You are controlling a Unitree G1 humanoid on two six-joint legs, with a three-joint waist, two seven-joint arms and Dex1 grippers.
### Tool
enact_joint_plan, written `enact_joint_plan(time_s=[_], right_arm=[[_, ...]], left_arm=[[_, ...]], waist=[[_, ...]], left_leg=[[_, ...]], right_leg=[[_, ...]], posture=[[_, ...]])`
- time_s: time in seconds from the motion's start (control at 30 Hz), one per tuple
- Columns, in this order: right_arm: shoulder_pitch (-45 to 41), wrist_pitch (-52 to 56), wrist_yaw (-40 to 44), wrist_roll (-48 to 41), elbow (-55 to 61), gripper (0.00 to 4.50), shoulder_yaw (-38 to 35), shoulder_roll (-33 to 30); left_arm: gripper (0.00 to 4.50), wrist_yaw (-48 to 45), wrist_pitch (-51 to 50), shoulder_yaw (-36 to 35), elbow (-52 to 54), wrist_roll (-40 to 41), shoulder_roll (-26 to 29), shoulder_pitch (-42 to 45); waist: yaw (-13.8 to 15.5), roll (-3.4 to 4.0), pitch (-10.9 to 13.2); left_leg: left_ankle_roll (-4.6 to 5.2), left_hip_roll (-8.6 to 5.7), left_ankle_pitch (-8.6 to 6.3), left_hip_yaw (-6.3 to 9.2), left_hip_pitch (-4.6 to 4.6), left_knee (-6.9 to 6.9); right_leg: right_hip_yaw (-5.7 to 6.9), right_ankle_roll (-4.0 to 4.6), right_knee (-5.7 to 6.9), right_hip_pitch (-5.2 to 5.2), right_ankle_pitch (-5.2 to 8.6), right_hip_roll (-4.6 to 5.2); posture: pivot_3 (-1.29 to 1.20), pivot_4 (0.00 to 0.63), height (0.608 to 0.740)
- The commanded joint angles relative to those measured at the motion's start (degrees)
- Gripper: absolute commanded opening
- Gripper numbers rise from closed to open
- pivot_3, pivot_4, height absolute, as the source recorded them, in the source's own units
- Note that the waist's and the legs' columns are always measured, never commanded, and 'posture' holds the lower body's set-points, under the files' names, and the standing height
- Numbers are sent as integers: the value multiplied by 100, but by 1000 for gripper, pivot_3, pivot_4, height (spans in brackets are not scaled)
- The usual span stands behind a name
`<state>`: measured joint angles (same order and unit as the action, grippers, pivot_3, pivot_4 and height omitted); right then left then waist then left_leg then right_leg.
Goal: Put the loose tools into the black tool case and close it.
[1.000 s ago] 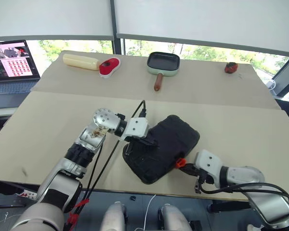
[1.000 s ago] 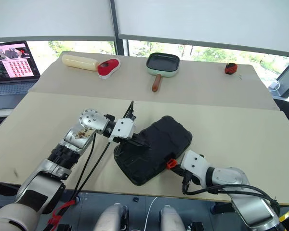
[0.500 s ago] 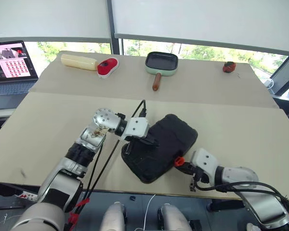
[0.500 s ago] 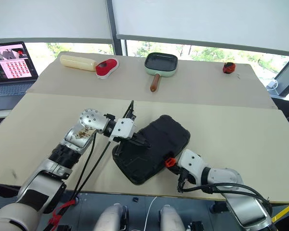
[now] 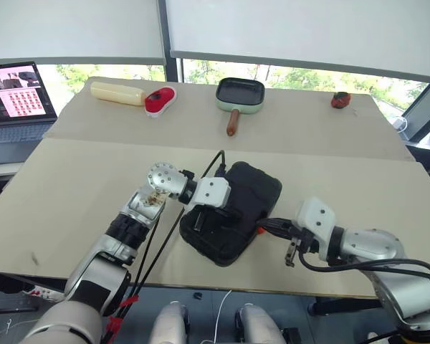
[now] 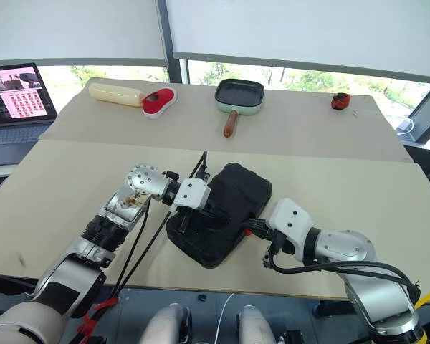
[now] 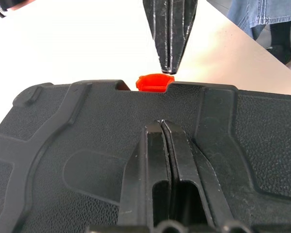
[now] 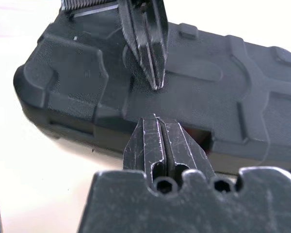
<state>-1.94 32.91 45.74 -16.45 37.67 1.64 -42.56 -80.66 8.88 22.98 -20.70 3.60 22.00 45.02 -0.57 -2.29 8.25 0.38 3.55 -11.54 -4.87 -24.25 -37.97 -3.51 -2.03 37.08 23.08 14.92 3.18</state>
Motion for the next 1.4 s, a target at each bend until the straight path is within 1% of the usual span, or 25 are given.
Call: enact_joint_plan(time_s=[0.03, 0.13, 0.2, 0.3, 0.33, 0.4, 0.5, 0.57, 0.73, 0.83, 0.9, 0.97, 1.07, 1.1, 1.13, 1.17, 1.23, 1.33, 1.4], right_arm=[[82, -23, 127, -148, 127, 0, -231, -182], [314, 82, 395, -395, 142, 0, -513, -440], [461, -20, 500, -304, -27, 0, -495, -631], [461, -254, 428, -19, -360, 0, -256, -693], [425, -310, 390, 51, -460, 0, -189, -662], [95, -362, 166, 220, -788, 0, 26, -405], [-267, -330, 38, 287, -914, 0, 202, -144], [-453, -222, 23, 187, -806, 0, 231, -21], [-791, 425, -47, -306, -381, 0, 120, 238], [-859, 638, -131, -358, -284, 0, 155, 290], [-802, 577, -121, -226, -295, 0, 203, 156], [-684, 572, -39, -274, -257, 0, 32, -5], [-433, 721, 182, -676, -114, 0, -500, -268], [-308, 764, 318, -834, -62, 584, -723, -387], [-220, 788, 403, -953, -28, 780, -871, -475], [-19, 810, 668, -1180, 19, 1166, -1210, -647], [373, 868, 1189, -1625, 57, 1802, -1896, -944], [884, 1150, 2011, -2422, -161, 2843, -3137, -1325], [1095, 1273, 2378, -2711, -390, 3553, -3691, -1493]], left_arm=[[74, -21, -5, 214, -140, -264, 111, -221], [74, -19, 14, 188, -155, -271, 177, -229], [74, -5, 17, 190, -154, -277, 179, -225], [74, 30, 9, 192, -162, -284, 157, -192], [74, 40, 5, 192, -162, -285, 148, -182], [74, 45, -1, 186, -170, -275, 140, -152], [74, 30, 22, 181, -198, -270, 156, -135], [74, 20, 27, 183, -209, -271, 166, -130], [74, 17, 45, 183, -251, -275, 157, -118], [74, 46, 52, 195, -285, -289, 114, -113], [74, 73, 66, 192, -307, -300, 106, -115], [74, 90, 31, 137, -298, -268, 165, -131], [74, 42, -368, -104, -156, -26, 347, -186], [580, 41, -542, -227, -95, 83, 434, -208], [759, 45, -659, -306, -48, 151, 493, -224], [1170, -11, -883, -502, 47, 315, 696, -266], [1814, -132, -1321, -872, 229, 623, 1135, -359], [2864, -602, -2110, -1546, 447, 1222, 2153, -606], [3637, -883, -2668, -1882, 546, 1530, 2741, -776]], waist=[[-2, 8, -5], [-3, 17, -10], [-11, 17, -11], [-20, 20, -16], [-19, 25, -19], [-25, 27, -22], [-19, 35, -25], [-13, 35, -25], [-39, 39, -27], [-26, 41, -28], [-6, 40, -29], [8, 41, -29], [-3, 42, -29], [-19, 43, -29], [-42, 42, -28], [-60, 42, -28], [-73, 46, -24], [-126, 44, -22], [-136, 41, -16]], left_leg=[[0, 0, 0, 1, 0, 0], [0, -1, 0, 1, 0, 0], [0, 0, 0, 1, 0, 0], [0, 3, 0, 1, 9, 0], [0, 3, 0, 1, 9, 0], [0, 2, 0, 1, 9, 0], [0, 0, 0, 0, 8, 0], [0, 0, 0, 1, 7, 0], [0, 6, 0, 0, 8, 0], [0, 9, 0, 1, 8, 0], [0, 7, 0, 0, 7, 0], [0, 1, 0, -2, 5, 0], [0, -1, 0, -3, 5, 0], [0, -1, 0, -2, 4, 0], [0, 0, 0, -2, 5, 1], [0, 7, 0, -2, 4, 1], [0, 13, 0, 0, 3, 6], [1, 25, -1, 2, 7, 20], [1, 30, -1, 5, 5, 21]], right_leg=[[0, 0, 0, 0, 0, 0], [0, 0, 0, 0, 0, 0], [0, 0, 0, -1, 0, 0], [0, 1, 0, -6, 1, -3], [-1, 1, 0, -5, 1, -3], [-2, 1, 1, -5, 1, -2], [-6, 0, 1, -2, 1, -4], [-6, 0, 1, -1, 1, -4], [-9, 1, 4, 0, 0, -10], [-9, 2, 4, 0, 0, -12], [-9, 2, 3, 0, 0, -10], [-9, 0, 1, -1, 0, -4], [-9, 0, 1, -1, 0, 0], [-10, 0, 1, 1, 0, -1], [-11, 0, 2, 2, 0, -2], [-12, 2, 2, 5, 0, -9], [-13, 3, 2, 7, 2, -15], [-15, 12, 2, 13, 6, -27], [-15, 14, 3, 16, 7, -32]], posture=[[0, 150, 740], [0, 150, 740], [0, 150, 740], [0, 150, 740], [0, 150, 740], [0, 150, 740], [0, 150, 740], [0, 150, 740], [0, 150, 740], [0, 150, 740], [0, 150, 740], [0, 150, 740], [0, 150, 740], [0, 150, 740], [0, 150, 740], [0, 150, 740], [0, 150, 740], [0, 150, 740], [0, 150, 740]])
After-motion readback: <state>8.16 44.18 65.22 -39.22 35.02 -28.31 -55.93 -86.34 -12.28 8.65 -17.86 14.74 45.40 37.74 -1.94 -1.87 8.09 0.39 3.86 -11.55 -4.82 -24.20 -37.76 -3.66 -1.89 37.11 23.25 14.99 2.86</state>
